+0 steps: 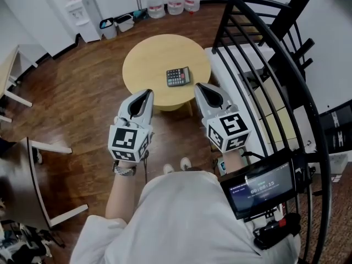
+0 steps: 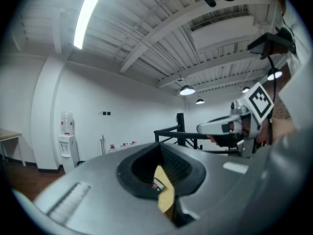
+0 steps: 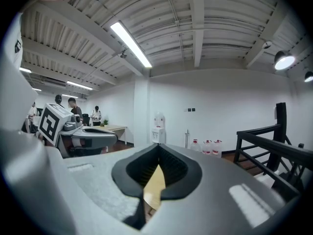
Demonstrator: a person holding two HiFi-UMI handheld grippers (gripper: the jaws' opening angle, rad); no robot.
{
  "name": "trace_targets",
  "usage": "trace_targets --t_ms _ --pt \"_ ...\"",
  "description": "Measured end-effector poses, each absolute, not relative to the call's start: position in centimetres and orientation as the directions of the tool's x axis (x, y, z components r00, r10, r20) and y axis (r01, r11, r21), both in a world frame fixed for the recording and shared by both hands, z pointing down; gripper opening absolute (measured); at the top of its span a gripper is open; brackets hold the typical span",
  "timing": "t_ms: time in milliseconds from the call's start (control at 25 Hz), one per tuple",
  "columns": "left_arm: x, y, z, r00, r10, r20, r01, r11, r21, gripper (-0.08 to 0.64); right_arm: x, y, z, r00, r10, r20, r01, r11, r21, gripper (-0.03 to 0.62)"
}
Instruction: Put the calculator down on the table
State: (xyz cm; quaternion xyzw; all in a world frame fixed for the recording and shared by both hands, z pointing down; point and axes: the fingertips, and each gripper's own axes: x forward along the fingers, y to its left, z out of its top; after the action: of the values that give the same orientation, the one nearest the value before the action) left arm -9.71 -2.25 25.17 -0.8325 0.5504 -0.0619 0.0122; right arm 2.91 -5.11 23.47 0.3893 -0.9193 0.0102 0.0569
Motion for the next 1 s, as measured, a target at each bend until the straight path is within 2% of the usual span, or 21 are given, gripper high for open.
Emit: trace_targets --t_ms 240,480,800,1000 --pt "-9.0 -2.0 25.3 0.426 -0.901 0.079 -0.895 -0.432 -0.110 0.008 3.5 -4.1 23.2 -0.673 -0.734 0.091 -0.738 0.675 -0.010 0.003" --pt "-8.6 -1.0 27.3 0.463 -0.879 0.114 -0.879 -0.472 -0.066 0.008 4.3 -4.2 24.8 -0.649 -0.752 0.116 -0.761 0.647 -0.058 0.003" --pt "-7.2 1.4 29.1 0.428 -0.894 0.133 -0.901 -0.434 -0.019 0.008 6.0 -1.5 26.4 -0.674 -0.724 0.149 -0.737 0.672 -0.071 0.002" --pt "-5.0 4.7 28.5 0.413 -0.902 0.127 -0.908 -0.419 -0.020 0.008 8.3 1.8 25.2 -0.681 -0.721 0.123 -0.731 0.679 -0.066 0.002"
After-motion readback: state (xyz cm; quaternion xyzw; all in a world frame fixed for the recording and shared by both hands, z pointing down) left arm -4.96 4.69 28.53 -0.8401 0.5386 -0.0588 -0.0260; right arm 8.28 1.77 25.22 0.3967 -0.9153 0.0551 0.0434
